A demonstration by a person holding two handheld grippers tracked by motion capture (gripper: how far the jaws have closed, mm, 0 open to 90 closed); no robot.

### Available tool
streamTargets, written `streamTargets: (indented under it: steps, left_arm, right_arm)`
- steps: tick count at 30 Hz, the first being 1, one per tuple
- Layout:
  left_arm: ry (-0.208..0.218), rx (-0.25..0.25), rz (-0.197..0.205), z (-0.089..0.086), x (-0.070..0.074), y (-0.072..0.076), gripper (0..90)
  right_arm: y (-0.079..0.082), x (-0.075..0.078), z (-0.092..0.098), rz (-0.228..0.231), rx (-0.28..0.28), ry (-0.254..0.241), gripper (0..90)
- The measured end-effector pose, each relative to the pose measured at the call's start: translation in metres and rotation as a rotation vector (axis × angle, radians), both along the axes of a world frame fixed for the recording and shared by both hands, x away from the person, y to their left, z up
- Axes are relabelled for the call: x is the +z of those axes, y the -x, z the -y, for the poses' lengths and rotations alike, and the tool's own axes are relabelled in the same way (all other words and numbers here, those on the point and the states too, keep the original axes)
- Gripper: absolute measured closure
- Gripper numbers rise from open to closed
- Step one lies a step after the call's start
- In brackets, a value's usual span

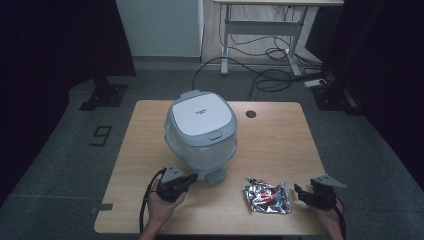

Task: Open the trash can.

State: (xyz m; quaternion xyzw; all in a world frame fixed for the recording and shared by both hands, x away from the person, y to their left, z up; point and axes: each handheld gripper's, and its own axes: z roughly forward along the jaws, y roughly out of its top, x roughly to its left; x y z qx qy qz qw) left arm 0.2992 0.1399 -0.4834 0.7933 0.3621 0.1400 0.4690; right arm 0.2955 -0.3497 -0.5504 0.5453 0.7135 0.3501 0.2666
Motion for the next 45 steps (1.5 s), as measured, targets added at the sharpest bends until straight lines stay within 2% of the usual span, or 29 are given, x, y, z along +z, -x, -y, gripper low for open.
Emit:
streamTargets:
  steps: [10,18,30,38,45]
  left_arm:
    - [-0.016,-0.004,0.008,0.009,0.000,-0.006,90.0]
    - [-0.009,0.001,0.001,0.014,-0.003,-0.012,90.0]
    - [-0.032,-0.013,0.005,0.034,-0.003,-0.020,90.0]
    - [-0.039,-0.043,-0.002,0.048,-0.009,-0.019,90.0]
    - [-0.046,-0.046,-0.006,0.058,-0.018,-0.024,90.0]
  right_arm:
    - [0.000,0.000,0.000,0.002,0.007,-0.002,28.3]
    - [0.000,0.000,0.000,0.004,0.015,-0.004,28.3]
    - [0.000,-0.001,0.000,0.001,0.013,-0.006,28.3]
    - [0.000,-0.001,0.000,-0.001,0.013,-0.005,28.3]
    - [0.000,-0.001,0.001,0.001,0.009,-0.003,28.3]
